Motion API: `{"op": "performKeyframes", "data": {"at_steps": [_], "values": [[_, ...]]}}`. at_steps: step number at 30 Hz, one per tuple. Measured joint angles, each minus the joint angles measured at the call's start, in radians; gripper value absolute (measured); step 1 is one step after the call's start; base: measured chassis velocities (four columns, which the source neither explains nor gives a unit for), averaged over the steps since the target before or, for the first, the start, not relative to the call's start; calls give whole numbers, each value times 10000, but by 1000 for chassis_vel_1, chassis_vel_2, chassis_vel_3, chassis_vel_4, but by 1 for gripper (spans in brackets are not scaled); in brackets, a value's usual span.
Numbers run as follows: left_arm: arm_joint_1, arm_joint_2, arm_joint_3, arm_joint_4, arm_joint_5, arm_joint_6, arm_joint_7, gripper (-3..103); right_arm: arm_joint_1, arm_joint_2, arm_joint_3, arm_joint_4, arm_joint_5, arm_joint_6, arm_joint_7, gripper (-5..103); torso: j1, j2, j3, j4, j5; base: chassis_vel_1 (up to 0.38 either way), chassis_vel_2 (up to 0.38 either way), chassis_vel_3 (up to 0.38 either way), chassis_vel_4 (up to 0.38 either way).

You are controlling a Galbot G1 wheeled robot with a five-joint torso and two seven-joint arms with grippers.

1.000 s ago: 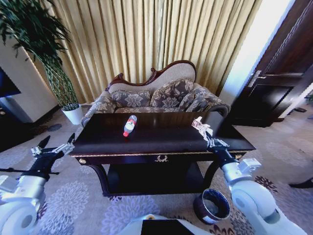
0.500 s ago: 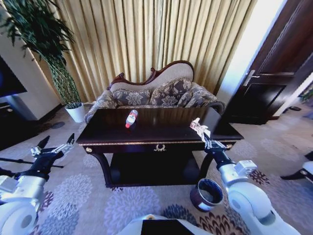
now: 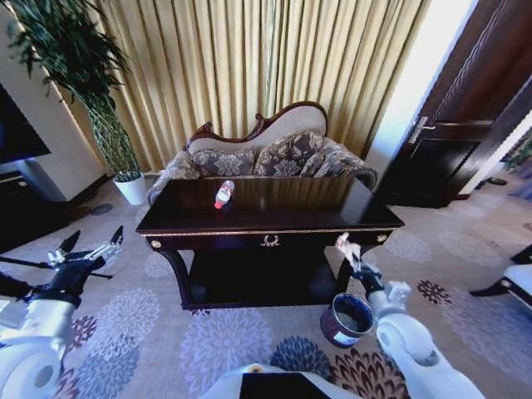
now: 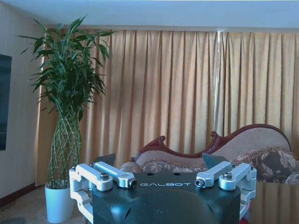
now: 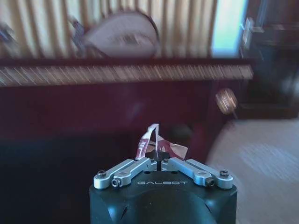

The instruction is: Move to the front of the table and place the trash on the table into the trash bin.

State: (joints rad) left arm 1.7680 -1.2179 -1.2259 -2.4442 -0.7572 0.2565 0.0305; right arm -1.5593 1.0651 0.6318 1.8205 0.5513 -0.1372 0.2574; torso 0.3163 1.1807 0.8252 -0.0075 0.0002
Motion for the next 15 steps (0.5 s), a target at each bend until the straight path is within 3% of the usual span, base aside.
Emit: {"op": "performKeyframes", "data": {"at_steps": [15], "values": [[13, -30, -33, -140, -5, -20, -16, 100, 2173, 311, -763, -5437, -638, 434, -478, 0, -7, 4, -3, 2, -1, 0, 0, 0, 0]]}}
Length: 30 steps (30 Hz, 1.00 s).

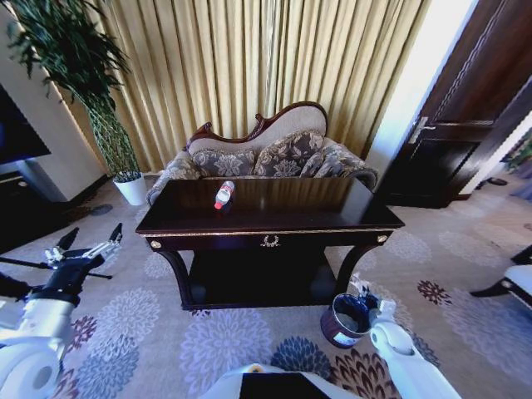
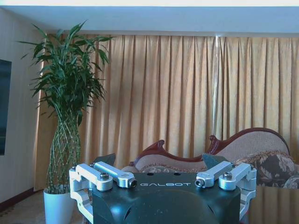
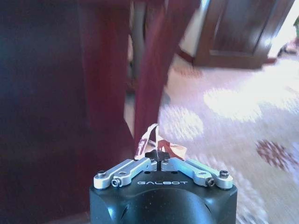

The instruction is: Move to the front of the table and place the trash on the table into the trash bin.

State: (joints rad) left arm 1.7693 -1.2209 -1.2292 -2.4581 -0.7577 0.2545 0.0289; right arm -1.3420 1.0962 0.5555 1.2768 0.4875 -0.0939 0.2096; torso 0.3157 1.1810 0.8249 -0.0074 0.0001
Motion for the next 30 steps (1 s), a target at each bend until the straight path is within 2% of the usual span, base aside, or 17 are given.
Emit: {"op": "performKeyframes", "data": {"at_steps": [6, 9, 13, 14, 16, 18, 22, 24, 25, 26, 28, 30], "values": [[35, 0, -26, -54, -1, -12, -3, 100, 544, 359, -77, -1550, -523, 162, -93, 0, -1, 0, 0, -1, 0, 0, 0, 0, 0], [29, 8, -35, -70, -7, -18, -13, 100, 569, 424, -88, -1609, -584, 168, -113, -2, -1, 0, 0, -1, 0, 0, 0, 0, 0], [-17, 0, 20, -70, -6, -26, -52, 100, 526, 547, -79, -1364, -710, 172, -460, 19, -1, 1, -1, 0, -3, 0, 0, 0, 0], [-17, 0, 20, -70, -6, -26, -52, 100, 526, 547, -79, -1364, -710, 172, -460, 19, -1, 1, -1, 0, -3, 0, 0, 0, 0], [-20, -31, 46, -71, -3, -28, -62, 100, 521, 596, -64, -1271, -799, 171, -524, 30, -1, 1, -1, 0, -2, 0, 0, 0, 0], [-19, -35, 46, -71, -2, -30, -64, 100, 521, 602, -62, -1258, -810, 172, -531, 30, -1, 0, -1, 0, -2, 0, 0, 0, 0], [35, -49, 23, -42, -2, -167, -71, 100, 508, 636, -51, -1230, -889, 172, -557, 51, -1, 0, -1, -1, -1, 0, 0, 0, 0], [44, -52, 19, -29, 0, -180, -72, 100, 505, 641, -47, -1225, -891, 172, -558, 51, -1, 1, -1, 0, -1, 0, 0, 0, 0], [67, -60, 10, -10, 1, -207, -72, 100, 490, 664, -39, -1196, -893, 172, -559, 62, -1, 1, -1, 0, -1, 0, 0, 0, 0], [77, -66, 6, -6, 1, -213, -72, 100, 484, 681, -32, -1174, -894, 172, -559, 68, -1, 1, -1, -1, -1, 0, 0, 0, 0], [81, -68, 5, -5, 2, -215, -72, 100, 482, 691, -24, -1161, -893, 172, -559, 68, -1, 1, -1, 0, -1, 0, 0, 0, 0], [79, -71, 3, -6, 2, -220, -71, 100, 483, 712, -12, -1134, -894, 172, -560, 79, -1, 1, -1, 0, -1, 0, 0, 0, 0]]}}
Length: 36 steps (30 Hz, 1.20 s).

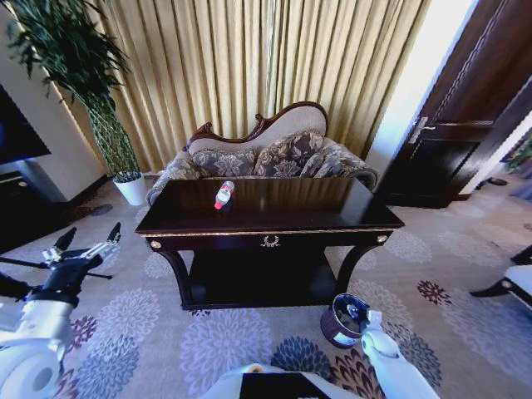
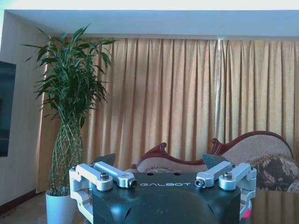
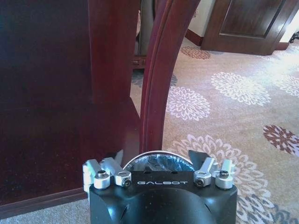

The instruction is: Move to the front of the table and place the trash on the table into the trash bin.

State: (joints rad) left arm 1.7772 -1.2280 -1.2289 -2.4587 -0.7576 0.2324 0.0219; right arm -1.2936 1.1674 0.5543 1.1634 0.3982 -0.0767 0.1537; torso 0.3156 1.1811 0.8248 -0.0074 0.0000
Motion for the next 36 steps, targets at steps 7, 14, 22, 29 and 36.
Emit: {"op": "performKeyframes", "data": {"at_steps": [7, 14, 22, 29, 36], "values": [[-33, 20, -9, 12, 0, -1, 4, 100, -7, 14, 30, 33, 7, 0, 3, 100, 0, 0, 0, 0, 0, 0, 0, 0, 0], [-37, 19, -6, 17, 0, -1, 8, 100, -36, 14, 74, -14, 41, 0, 6, 100, 0, 0, 0, -1, 0, 0, 0, 0, 0], [-44, 19, -44, 24, -12, -1, 9, 100, -178, 81, 206, 415, 391, 20, 45, 100, 0, 0, 0, -1, 1, 0, 0, 0, 0], [-31, 79, -48, 26, -2, -2, 10, 100, -1108, -26, 771, 3959, 1167, -55, 93, 100, 0, 0, -1, 0, -3, 0, 0, 0, 0], [-12, 96, -31, 25, 18, -2, 9, 100, -2128, -192, 1185, 7625, 1738, -54, 93, 100, 0, 1, 0, -1, -2, 0, 0, 0, 0]]}}
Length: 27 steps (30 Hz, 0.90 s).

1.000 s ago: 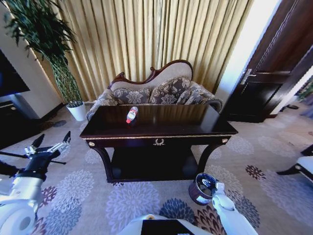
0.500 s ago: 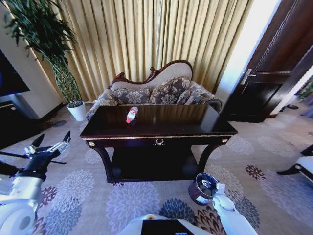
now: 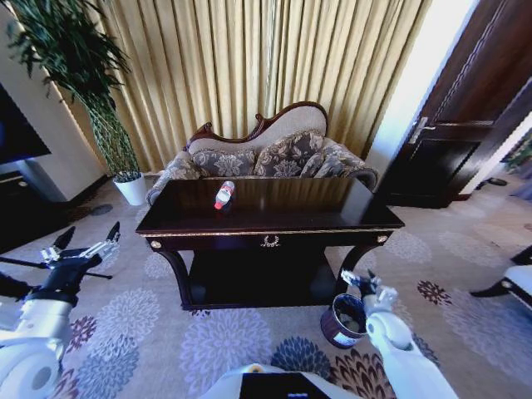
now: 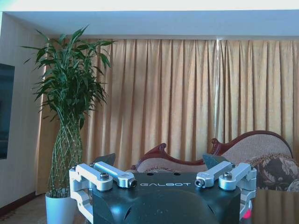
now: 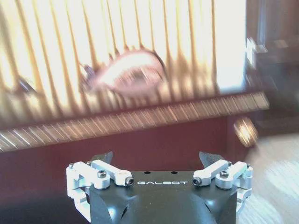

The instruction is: Move to the front of the table and place the trash on the table into the trash bin.

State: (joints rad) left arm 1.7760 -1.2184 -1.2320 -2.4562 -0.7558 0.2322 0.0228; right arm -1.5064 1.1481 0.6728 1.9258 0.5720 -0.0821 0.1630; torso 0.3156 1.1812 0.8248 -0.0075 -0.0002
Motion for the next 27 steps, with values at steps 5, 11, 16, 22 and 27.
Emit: {"op": "performKeyframes", "data": {"at_steps": [5, 11, 16, 22, 27], "values": [[23, -7, -5, 40, 40, 10, -6, 100, -628, -50, 1, 1810, 6, -282, -14, 100, -1, 0, 0, 0, -1, 0, 0, 0, 0], [35, 1, 5, 21, 121, 190, -34, 100, -1094, 108, -155, 3386, -598, -419, -19, 100, 0, 0, 0, 0, 3, 0, 0, 0, 0], [36, -3, 23, -44, 127, 396, -65, 100, -1075, -93, -294, 4492, -1002, -736, -11, 100, -1, 0, -1, 0, 1, 0, 0, 0, 0], [7, 6, 37, -192, 151, 766, -87, 100, -761, -361, -372, 4874, -794, -1404, -1, 100, 0, 0, 0, 1, 3, 0, 0, 0, 0], [6, 32, 17, -258, 169, 899, -94, 100, -803, -327, -440, 4844, -824, -1593, -1, 100, 0, 0, 0, 0, 4, 0, 0, 0, 0]]}}
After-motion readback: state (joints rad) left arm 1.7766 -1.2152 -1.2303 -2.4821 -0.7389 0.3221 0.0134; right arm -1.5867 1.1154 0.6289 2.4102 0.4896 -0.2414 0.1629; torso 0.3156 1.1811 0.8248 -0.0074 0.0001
